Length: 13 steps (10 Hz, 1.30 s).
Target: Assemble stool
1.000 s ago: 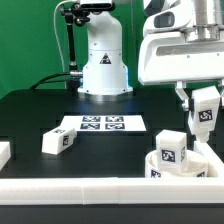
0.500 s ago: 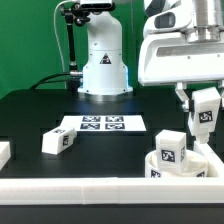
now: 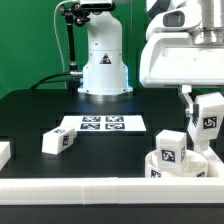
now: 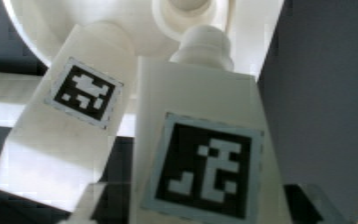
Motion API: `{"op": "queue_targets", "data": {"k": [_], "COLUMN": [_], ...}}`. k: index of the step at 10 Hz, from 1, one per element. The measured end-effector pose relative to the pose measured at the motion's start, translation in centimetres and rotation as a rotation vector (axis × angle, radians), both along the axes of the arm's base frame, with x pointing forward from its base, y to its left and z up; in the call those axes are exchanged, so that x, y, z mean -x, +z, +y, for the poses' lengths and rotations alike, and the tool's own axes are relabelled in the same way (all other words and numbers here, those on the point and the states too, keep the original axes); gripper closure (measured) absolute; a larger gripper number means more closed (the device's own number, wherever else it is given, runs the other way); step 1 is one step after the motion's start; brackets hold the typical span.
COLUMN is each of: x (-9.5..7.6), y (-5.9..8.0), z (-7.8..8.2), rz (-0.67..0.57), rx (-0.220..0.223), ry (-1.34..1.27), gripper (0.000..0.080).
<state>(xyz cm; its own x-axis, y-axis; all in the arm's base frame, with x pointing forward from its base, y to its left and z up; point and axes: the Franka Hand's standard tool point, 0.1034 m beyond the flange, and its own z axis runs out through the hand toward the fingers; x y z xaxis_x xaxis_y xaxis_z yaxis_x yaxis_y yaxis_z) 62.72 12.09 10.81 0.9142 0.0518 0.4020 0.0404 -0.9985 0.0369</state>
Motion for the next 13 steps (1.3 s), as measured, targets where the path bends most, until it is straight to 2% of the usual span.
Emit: {"op": "queue_targets", "data": {"k": [4, 6, 11, 13], "x": [0.0, 0.2, 0.4, 1.1], "y": [-0.1, -0.9, -1.2, -1.9], "z": [-0.1, -0.4, -0.1, -0.1], "rz": [0.001, 0.006, 0.003, 0.009], "rx": [0.001, 0.043, 0.044, 0.049], "ry": [0.0, 0.059, 0.067, 0.075], "gripper": [0.0472, 0.0472, 0.0472, 0.0472]}}
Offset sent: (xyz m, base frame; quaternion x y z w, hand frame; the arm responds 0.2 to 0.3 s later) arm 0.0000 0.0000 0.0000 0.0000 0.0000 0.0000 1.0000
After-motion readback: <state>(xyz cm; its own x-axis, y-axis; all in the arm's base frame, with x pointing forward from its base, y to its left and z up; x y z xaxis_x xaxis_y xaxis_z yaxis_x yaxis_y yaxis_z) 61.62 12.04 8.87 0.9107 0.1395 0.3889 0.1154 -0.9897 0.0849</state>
